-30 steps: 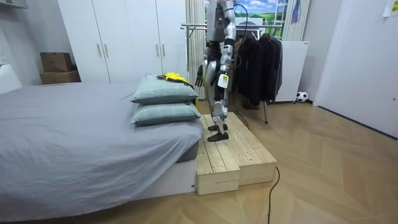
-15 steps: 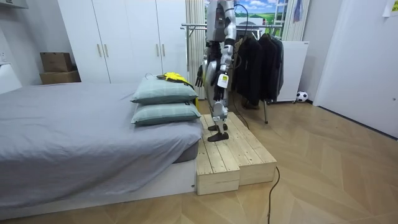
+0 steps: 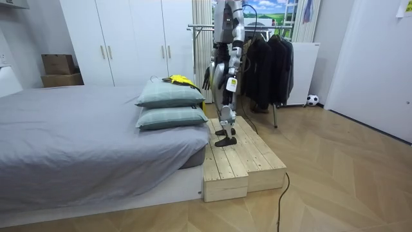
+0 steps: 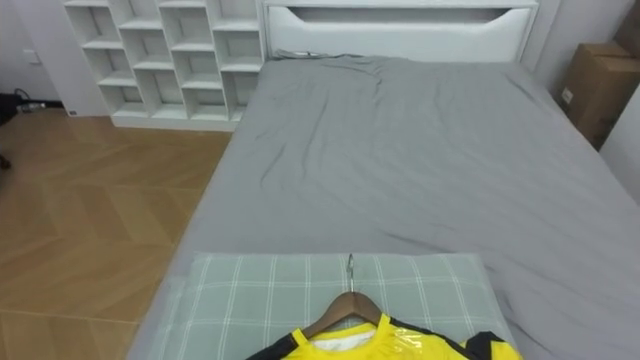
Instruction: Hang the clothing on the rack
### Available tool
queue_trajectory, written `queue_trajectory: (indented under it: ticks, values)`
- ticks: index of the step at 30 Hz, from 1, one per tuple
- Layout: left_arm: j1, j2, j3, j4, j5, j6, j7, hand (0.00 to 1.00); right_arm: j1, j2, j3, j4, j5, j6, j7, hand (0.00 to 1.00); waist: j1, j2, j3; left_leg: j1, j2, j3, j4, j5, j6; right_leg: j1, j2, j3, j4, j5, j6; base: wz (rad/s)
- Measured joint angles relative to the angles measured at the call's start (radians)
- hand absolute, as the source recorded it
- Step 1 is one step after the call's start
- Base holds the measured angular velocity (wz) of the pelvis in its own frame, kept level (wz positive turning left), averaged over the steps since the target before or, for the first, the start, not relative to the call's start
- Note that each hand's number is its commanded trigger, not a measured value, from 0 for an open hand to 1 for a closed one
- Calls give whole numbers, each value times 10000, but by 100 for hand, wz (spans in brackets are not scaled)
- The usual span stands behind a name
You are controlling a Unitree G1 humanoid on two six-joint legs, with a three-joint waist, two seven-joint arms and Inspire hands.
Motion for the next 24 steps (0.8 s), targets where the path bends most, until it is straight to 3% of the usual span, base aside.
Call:
queue_trajectory:
  ticks: [15, 24]
  values:
    - [107, -323, 389, -19, 19, 275, 903, 0, -31, 46, -23, 46, -161, 119, -350, 0, 21, 26, 6, 215, 12, 4, 45, -1, -5, 208, 29, 172, -7, -1, 1, 0]
    - [51, -339, 594, -232, 130, 339, 1714, 0, -79, 51, -92, 12, -115, 187, -447, 0, 21, 38, 3, 234, 7, 36, 76, 5, -10, 218, 28, 240, -37, -3, 3, -1]
